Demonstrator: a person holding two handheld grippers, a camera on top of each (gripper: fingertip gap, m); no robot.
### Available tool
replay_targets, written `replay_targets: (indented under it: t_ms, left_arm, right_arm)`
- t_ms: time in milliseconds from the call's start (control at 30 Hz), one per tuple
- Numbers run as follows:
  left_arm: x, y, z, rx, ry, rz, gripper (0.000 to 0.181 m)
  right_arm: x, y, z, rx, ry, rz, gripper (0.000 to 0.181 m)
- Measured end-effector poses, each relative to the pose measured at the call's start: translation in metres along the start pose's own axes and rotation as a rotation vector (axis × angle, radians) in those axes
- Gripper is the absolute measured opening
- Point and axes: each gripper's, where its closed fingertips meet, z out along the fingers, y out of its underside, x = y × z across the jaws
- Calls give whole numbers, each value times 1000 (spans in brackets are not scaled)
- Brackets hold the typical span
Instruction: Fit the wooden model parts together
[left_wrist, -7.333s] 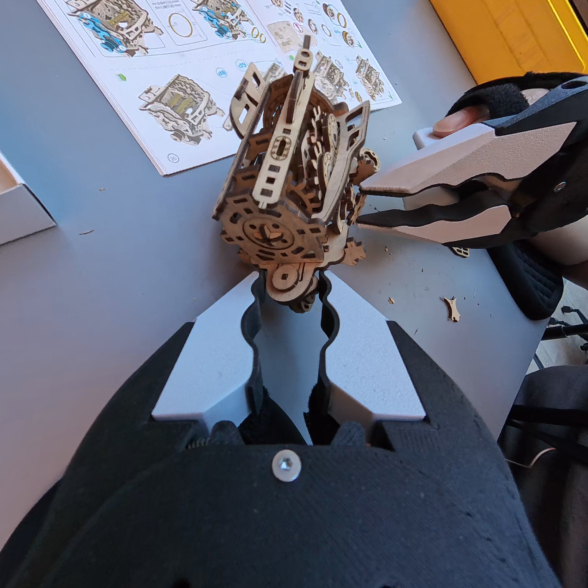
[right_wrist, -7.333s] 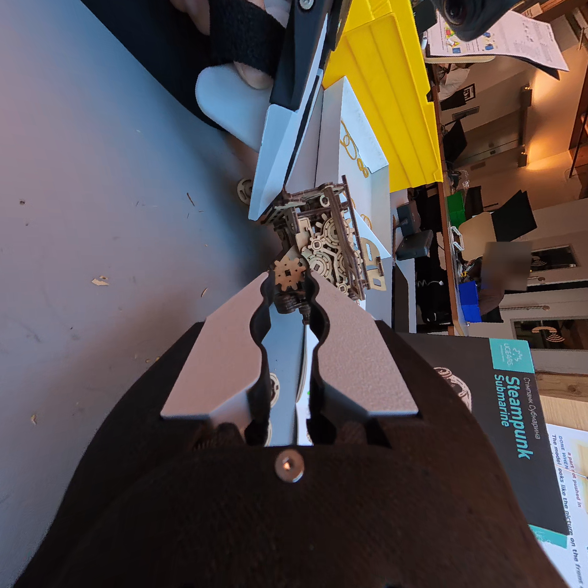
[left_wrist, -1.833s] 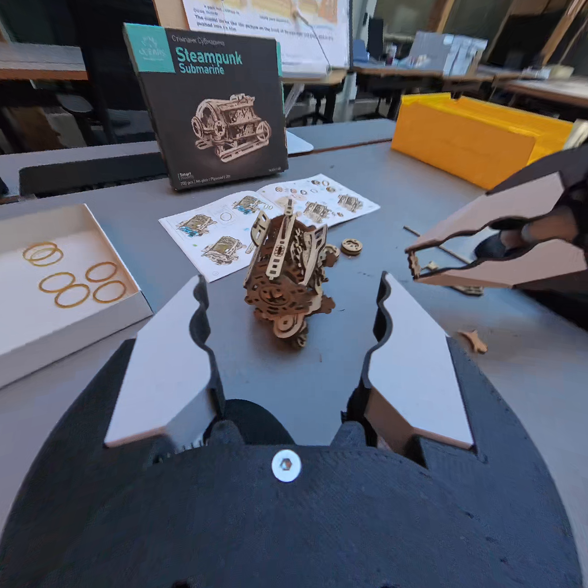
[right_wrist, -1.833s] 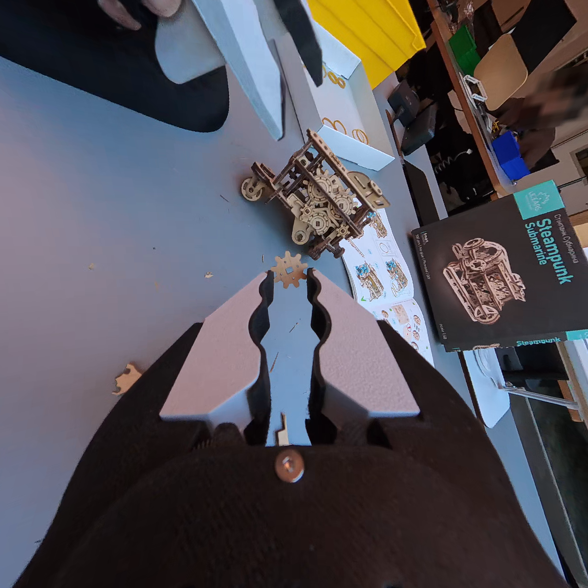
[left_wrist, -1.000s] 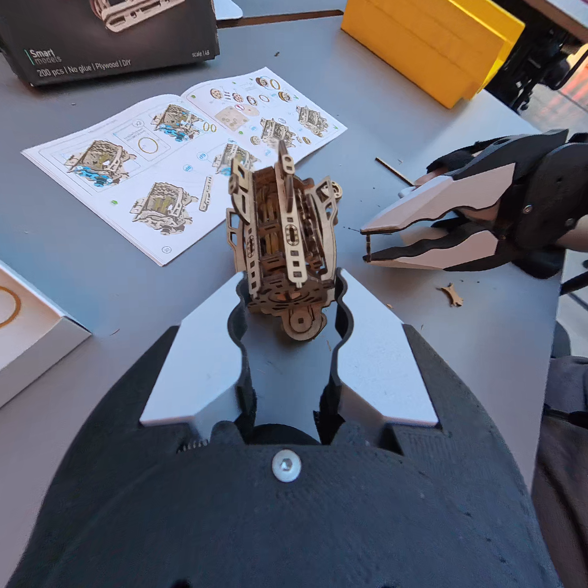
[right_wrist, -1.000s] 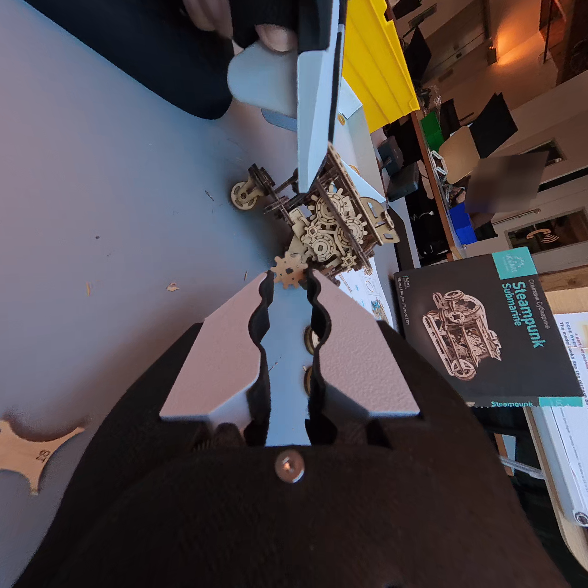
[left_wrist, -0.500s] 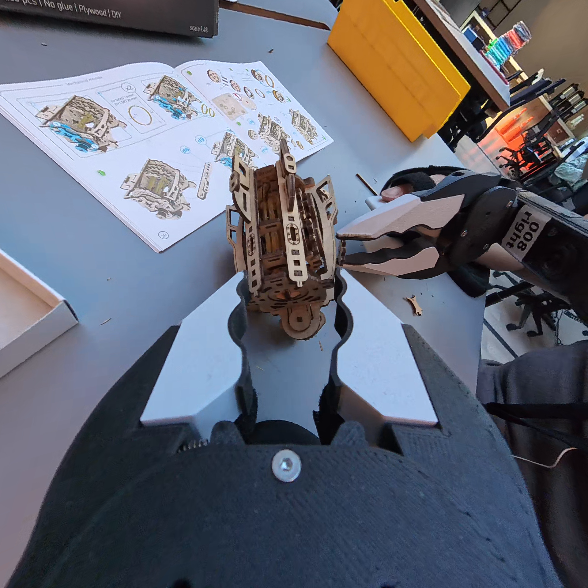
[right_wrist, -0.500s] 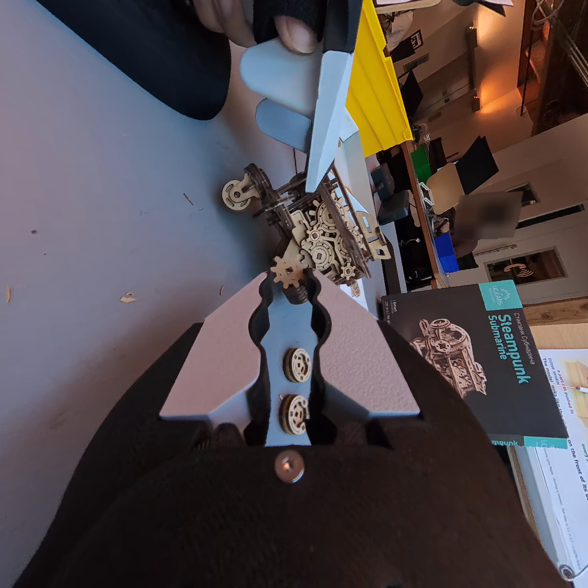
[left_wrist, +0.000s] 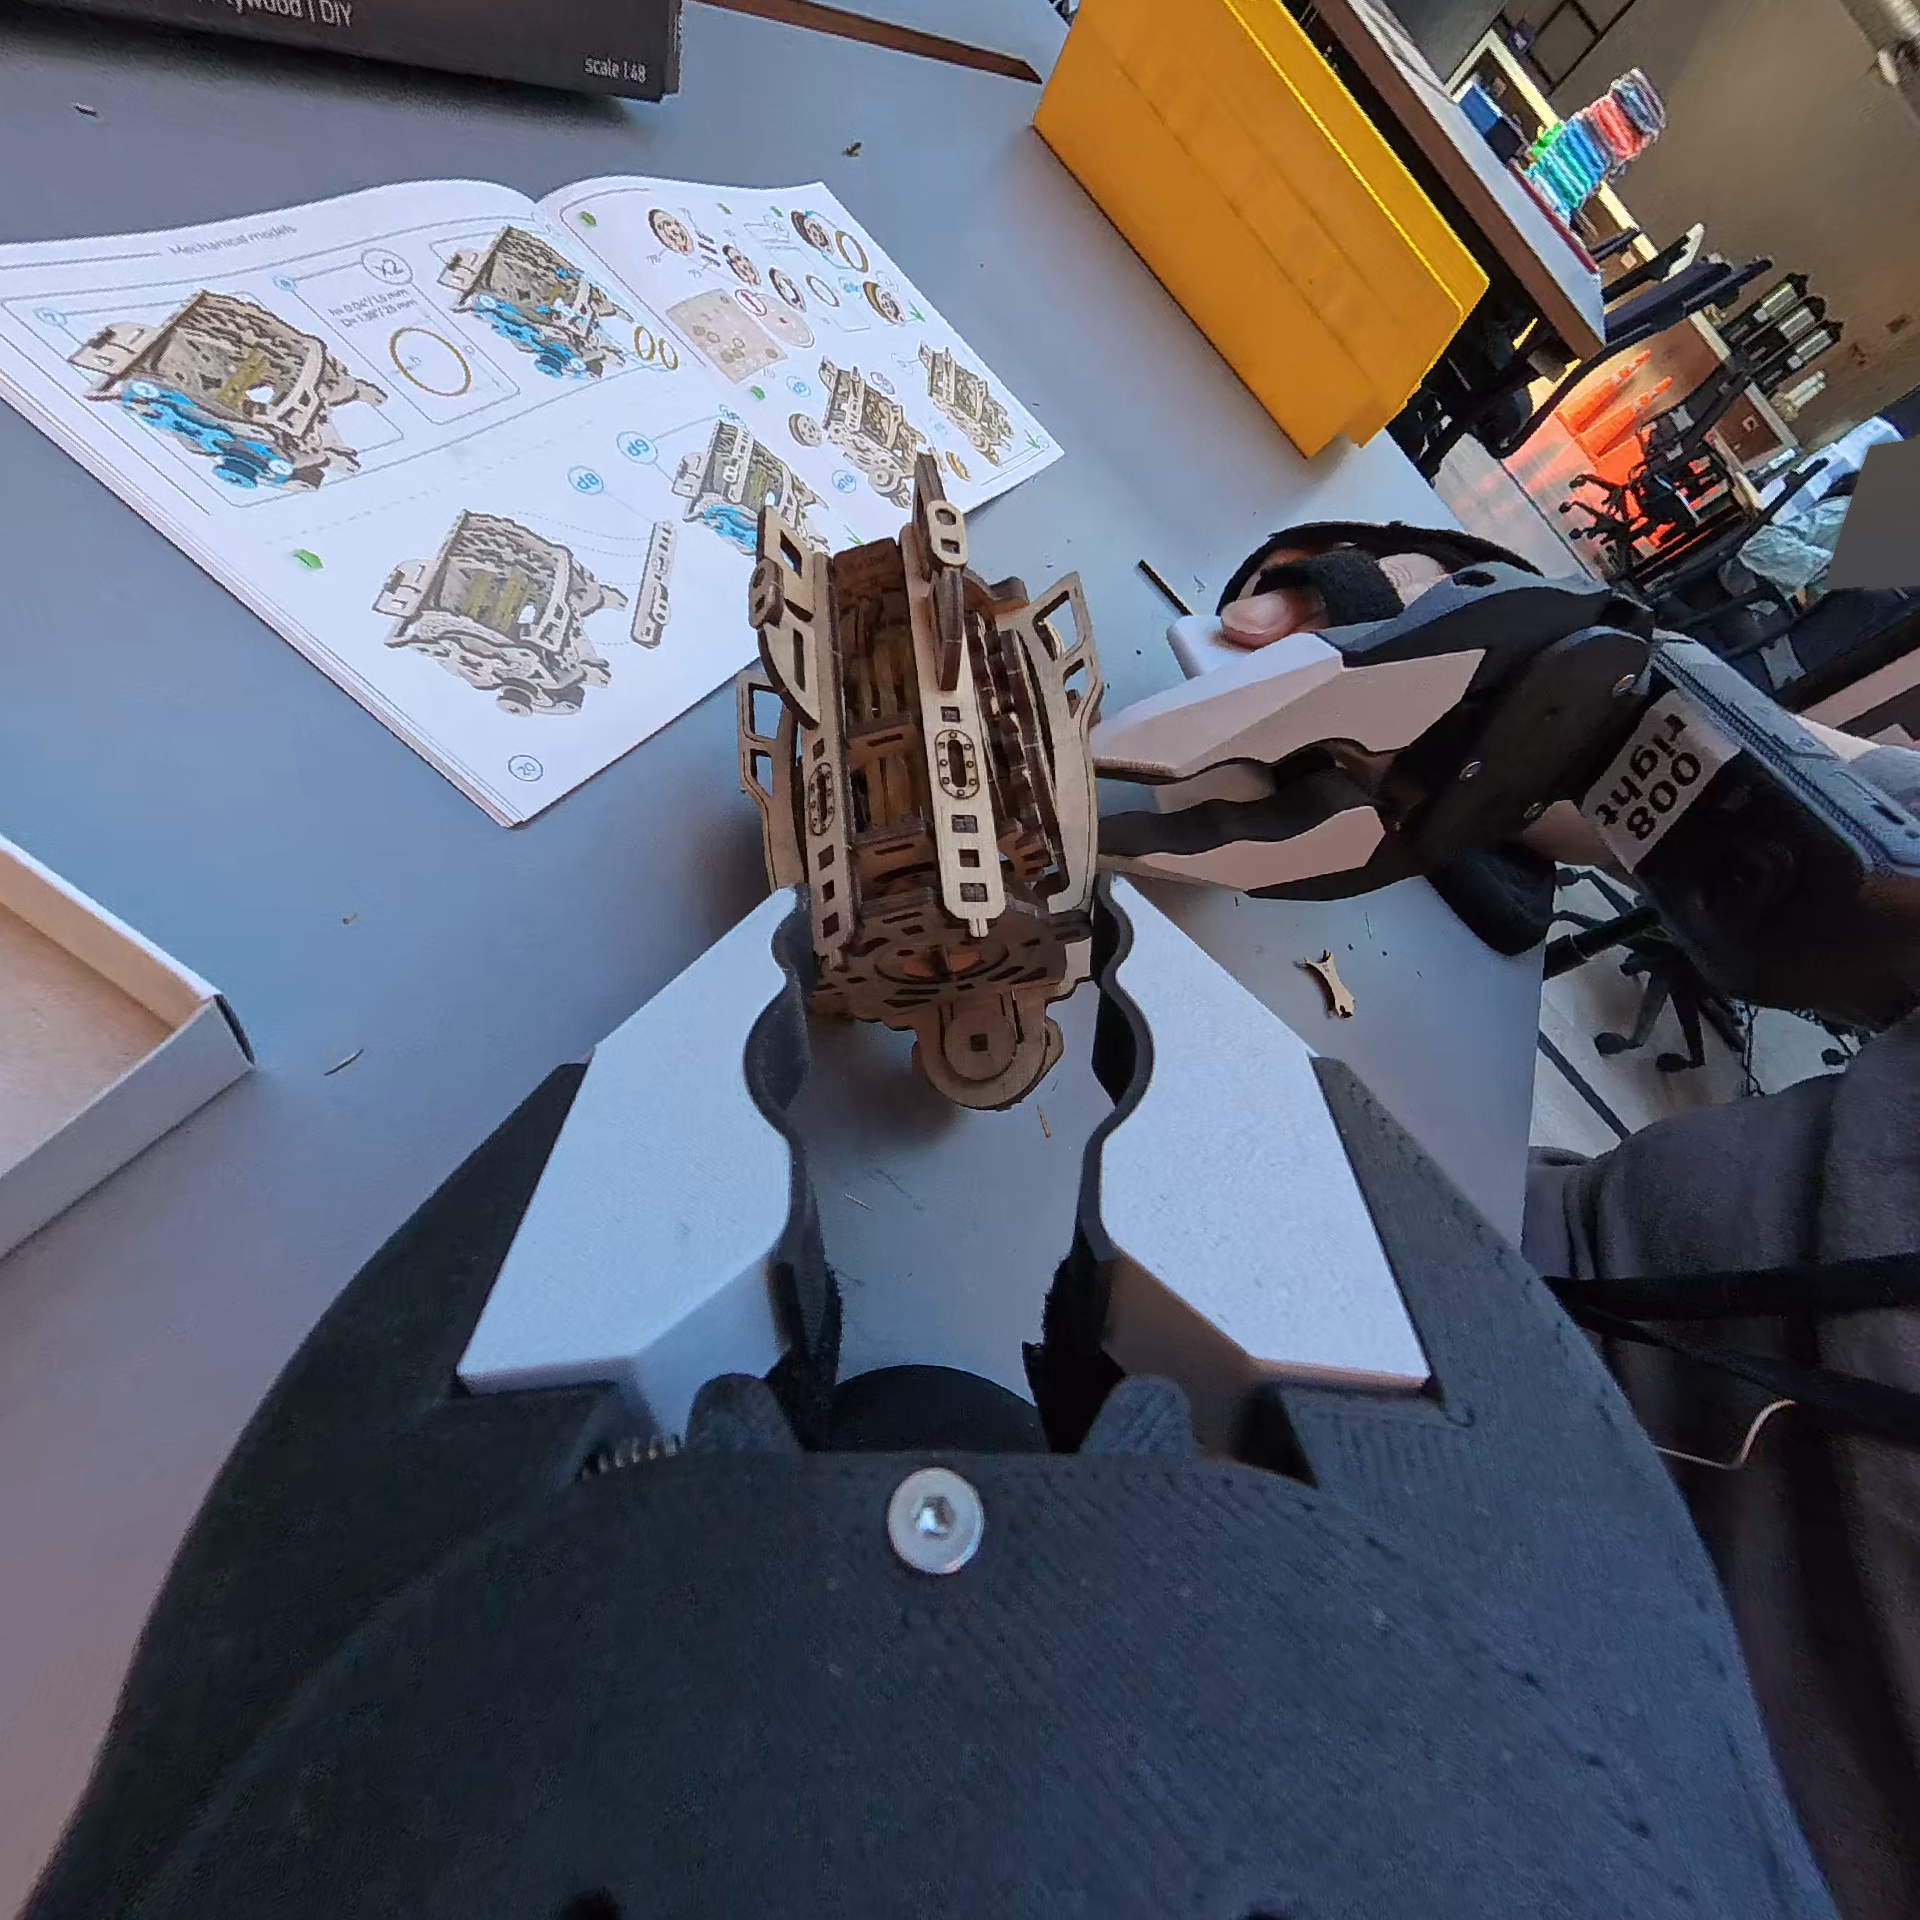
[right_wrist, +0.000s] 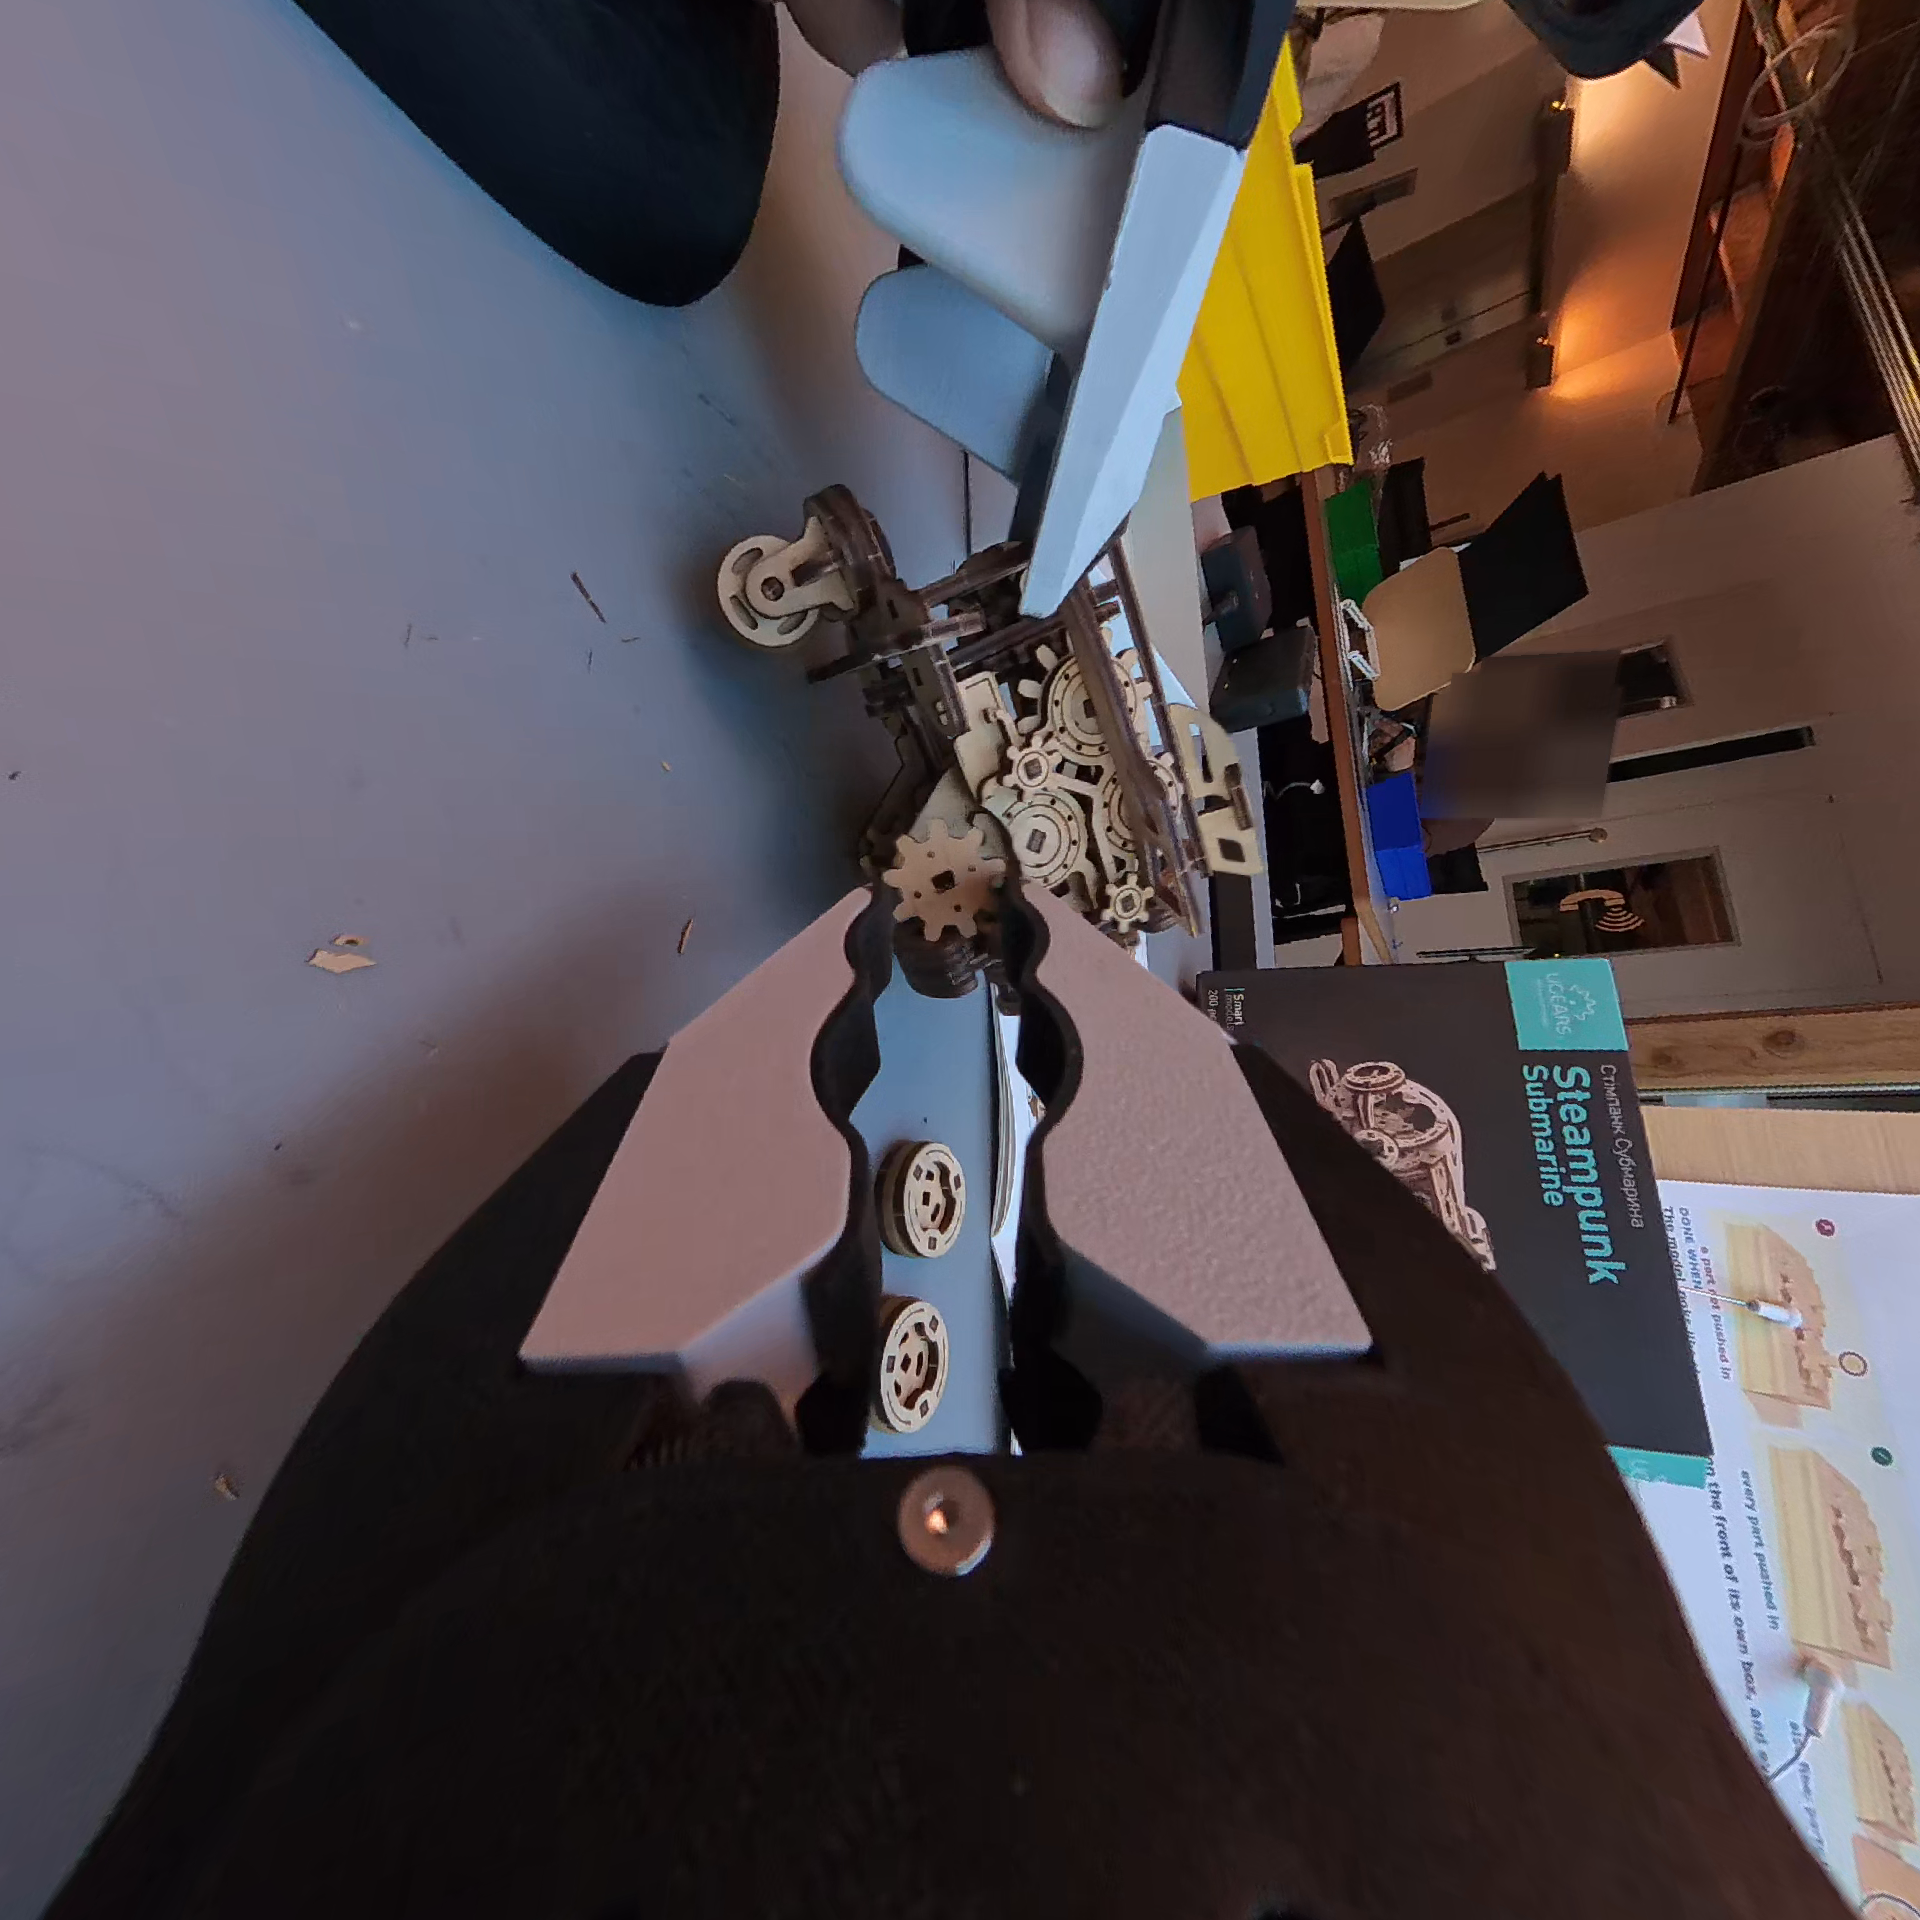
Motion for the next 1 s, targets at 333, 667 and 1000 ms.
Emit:
replay_targets:
  t_ms: [333, 667, 1000]
  left_arm:
    - [1, 1, 0, -3, -7, 25, 52]
    - [2, 1, 0, 2, -3, 23, 51]
    - [2, 2, 0, 4, -1, 25, 51]
  right_arm:
    - [-2, 1, 1, -37, -30, 26, 21]
    - [-1, 2, -2, -46, -24, 47, 22]
    - [-1, 2, -4, -45, -6, 29, 22]
